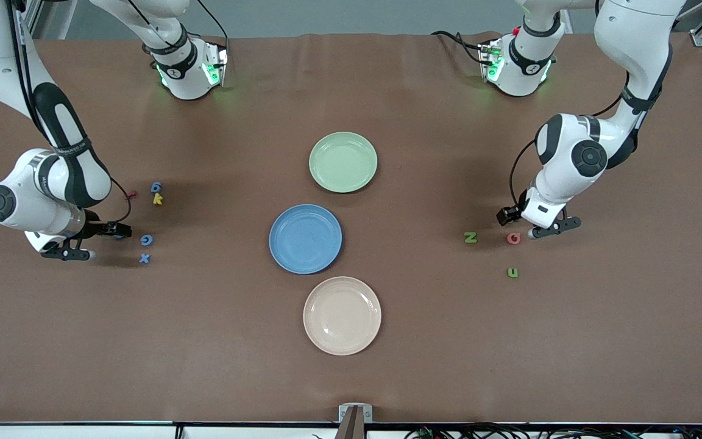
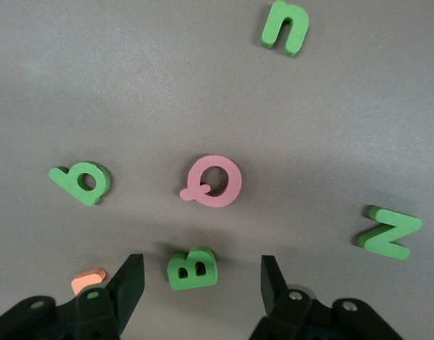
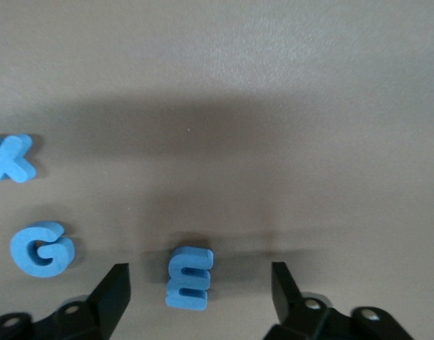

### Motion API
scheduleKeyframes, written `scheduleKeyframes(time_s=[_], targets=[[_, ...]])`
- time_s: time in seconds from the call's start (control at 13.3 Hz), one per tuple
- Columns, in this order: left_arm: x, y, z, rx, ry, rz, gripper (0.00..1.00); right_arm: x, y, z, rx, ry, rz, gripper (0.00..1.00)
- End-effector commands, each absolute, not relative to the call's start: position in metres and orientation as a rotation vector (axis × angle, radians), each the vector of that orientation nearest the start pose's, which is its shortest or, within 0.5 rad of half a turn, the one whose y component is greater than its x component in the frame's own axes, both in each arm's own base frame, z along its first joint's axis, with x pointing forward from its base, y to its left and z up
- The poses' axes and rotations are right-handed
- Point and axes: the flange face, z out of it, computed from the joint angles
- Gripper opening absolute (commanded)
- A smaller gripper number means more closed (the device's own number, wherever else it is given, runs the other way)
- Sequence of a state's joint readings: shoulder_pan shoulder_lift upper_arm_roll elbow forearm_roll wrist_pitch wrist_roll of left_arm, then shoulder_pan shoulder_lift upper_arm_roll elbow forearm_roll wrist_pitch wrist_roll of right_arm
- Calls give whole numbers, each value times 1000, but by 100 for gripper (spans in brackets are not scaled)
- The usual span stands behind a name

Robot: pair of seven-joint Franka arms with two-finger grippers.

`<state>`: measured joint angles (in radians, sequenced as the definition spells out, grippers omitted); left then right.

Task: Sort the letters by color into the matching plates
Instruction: 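Grasp the green B with the left gripper while the right gripper grasps blue E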

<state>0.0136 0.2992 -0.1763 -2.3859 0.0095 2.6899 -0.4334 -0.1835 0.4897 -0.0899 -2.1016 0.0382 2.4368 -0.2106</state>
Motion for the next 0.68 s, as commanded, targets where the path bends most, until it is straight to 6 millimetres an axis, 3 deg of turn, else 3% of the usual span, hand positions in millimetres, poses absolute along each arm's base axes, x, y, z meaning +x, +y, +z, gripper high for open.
scheduleKeyframes(time_s=[0.0, 0.6], targets=[[496, -84, 198, -3166, -465, -9, 73, 541, -154, 167, -3109, 143, 235, 82], [490, -82, 178, -3158, -465, 53, 66, 541, -153, 167, -3107, 140, 244, 58]])
